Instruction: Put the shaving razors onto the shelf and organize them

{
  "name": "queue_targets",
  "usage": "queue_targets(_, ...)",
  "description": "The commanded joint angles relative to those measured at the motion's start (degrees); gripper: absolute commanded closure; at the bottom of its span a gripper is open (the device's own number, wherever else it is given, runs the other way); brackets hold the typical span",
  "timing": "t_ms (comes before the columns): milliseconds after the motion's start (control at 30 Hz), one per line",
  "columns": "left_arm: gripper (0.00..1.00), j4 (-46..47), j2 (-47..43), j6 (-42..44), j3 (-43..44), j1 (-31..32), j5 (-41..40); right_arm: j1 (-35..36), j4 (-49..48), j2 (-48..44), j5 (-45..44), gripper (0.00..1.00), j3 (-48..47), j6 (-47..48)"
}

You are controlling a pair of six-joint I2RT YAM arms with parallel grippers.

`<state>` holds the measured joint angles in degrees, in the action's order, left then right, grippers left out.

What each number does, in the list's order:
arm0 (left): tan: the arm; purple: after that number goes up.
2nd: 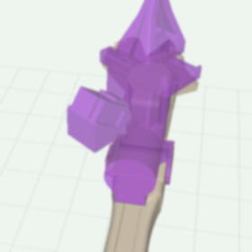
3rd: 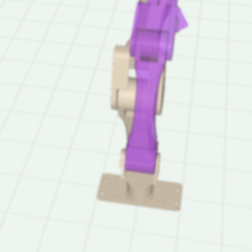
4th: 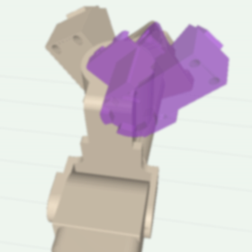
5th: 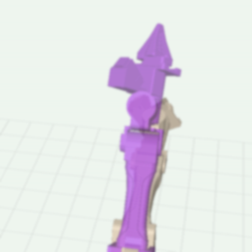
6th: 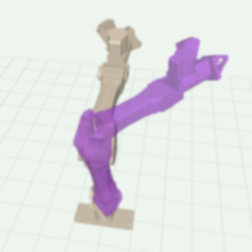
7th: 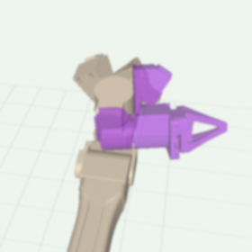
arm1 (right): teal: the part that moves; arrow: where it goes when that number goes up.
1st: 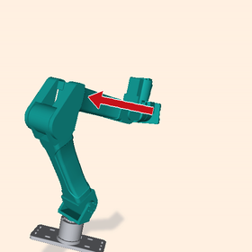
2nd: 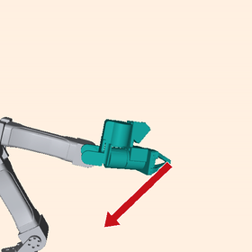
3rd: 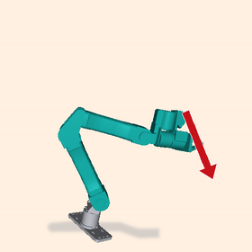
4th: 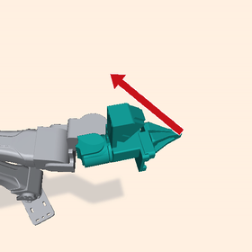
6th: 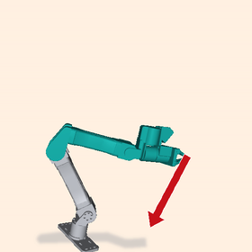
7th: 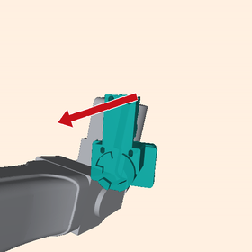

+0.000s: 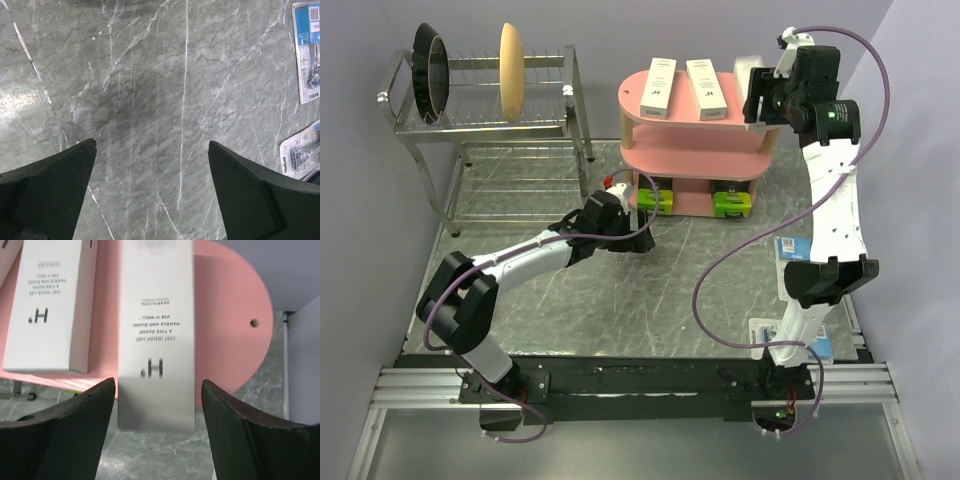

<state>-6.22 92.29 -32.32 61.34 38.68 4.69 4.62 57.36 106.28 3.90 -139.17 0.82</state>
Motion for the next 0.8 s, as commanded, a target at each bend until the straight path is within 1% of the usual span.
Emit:
queue_targets(0,0.00,2.5,-0.1,0.2,1.4,0.3,0.3,0.2,-8.7,-2.4,-2.0,0.16,-0.2,-3.1)
queue_targets(33,0.00,2.5,0.0,0.1,1.4,0.3,0.3,0.2,-11.5,-3.2,-3.2,0.14,0.2,-4.0)
queue_targets(100,0.01,2.7,0.0,0.1,1.4,0.3,0.5,0.2,-14.6,-6.0,-2.9,0.10,2.3,-4.7)
queue_targets(200,0.01,2.9,-0.4,0.0,1.2,0.3,0.5,0.3,-19.6,-9.8,-0.4,0.09,5.7,-5.6)
queue_targets(233,0.01,2.8,-0.4,0.0,1.1,0.3,0.5,0.5,-22.5,-10.7,0.3,0.09,7.1,-5.8)
queue_targets(267,0.00,2.9,-0.6,0.0,1.0,0.3,0.5,1.4,-24.0,-12.4,1.4,0.09,10.5,-5.4)
queue_targets(333,0.01,3.1,-0.8,0.0,0.6,0.3,0.6,3.4,-25.7,-13.0,1.1,0.09,12.5,-2.9)
queue_targets(400,0.00,3.1,-1.1,0.0,0.5,0.3,0.4,6.2,-24.9,-11.9,1.7,0.08,12.5,-2.2)
queue_targets(500,0.01,3.0,-1.8,0.2,0.5,0.3,0.1,9.1,-24.3,-11.0,-0.3,0.08,13.2,-5.1)
queue_targets(600,0.01,3.1,-2.5,0.6,0.1,0.3,-0.2,11.0,-24.9,-10.3,-1.2,0.08,14.2,-5.5)
queue_targets(767,0.01,3.8,-3.7,0.1,-1.5,0.2,-0.1,13.6,-24.4,-7.8,-3.8,0.08,12.7,-4.8)
